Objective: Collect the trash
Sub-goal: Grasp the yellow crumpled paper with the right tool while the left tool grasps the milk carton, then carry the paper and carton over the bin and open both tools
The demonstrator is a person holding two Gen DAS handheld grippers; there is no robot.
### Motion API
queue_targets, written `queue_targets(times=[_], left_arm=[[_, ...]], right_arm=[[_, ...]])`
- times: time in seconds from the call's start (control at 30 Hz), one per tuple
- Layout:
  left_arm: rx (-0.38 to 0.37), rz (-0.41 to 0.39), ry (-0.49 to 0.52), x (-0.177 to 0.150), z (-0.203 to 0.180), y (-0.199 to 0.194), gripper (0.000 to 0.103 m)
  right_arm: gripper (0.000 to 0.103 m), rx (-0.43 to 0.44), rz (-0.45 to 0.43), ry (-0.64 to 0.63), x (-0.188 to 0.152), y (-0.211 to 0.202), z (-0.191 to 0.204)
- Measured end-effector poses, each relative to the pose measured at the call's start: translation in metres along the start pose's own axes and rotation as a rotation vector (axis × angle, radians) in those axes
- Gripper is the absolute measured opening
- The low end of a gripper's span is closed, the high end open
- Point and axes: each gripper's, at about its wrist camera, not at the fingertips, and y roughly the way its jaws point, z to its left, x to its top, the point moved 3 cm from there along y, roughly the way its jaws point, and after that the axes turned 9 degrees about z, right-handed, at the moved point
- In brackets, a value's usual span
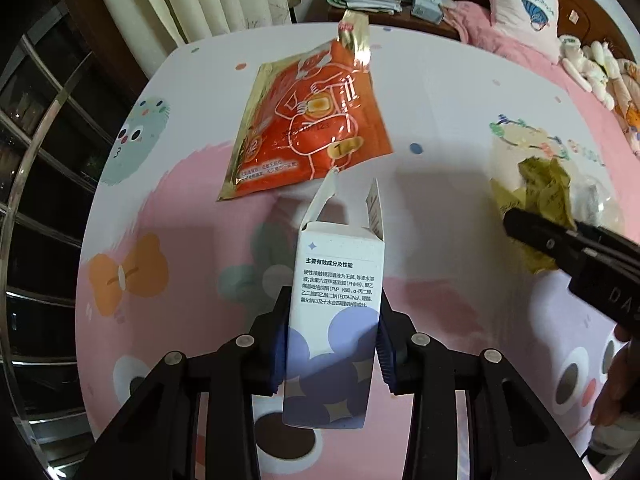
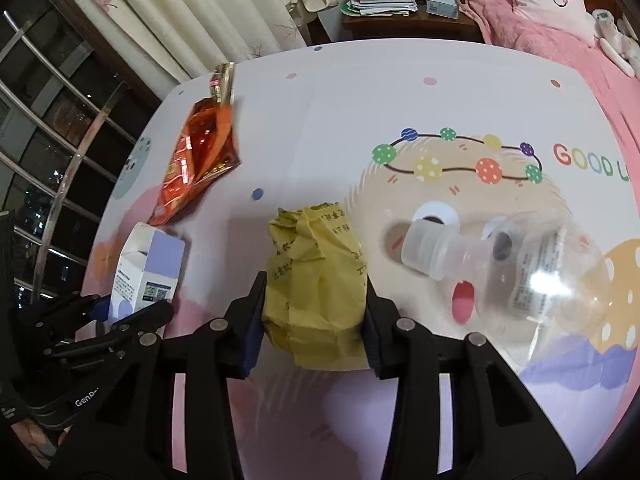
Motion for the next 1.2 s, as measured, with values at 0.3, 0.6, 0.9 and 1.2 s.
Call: queue_targets(times=[0.3, 0.6, 0.9, 1.2], left_arm=[[-0.062, -0.061, -0.026, -0.035, -0.001, -0.050, 0.036], [-0.112, -0.140, 0.017, -0.108, 0.008, -0.114, 0.036], [-0.167, -0.225, 0.106, -0.202, 0.042, -0.175, 0.036], [-0.199, -0.232, 0.171, -0.310, 0.094, -0.190, 0.036]], right_arm=[[0.037, 0.022, -0.034, -0.018, -0.041, -0.042, 0.024], [0.037, 0.010, -0.071, -0.027, -0.123, -0.097, 0.060], [0.037, -0.007, -0.140, 0.026, -0.216, -0.145, 0.107], [0.037, -0.017, -0.173, 0.075, -0.316, -0.162, 0.177]])
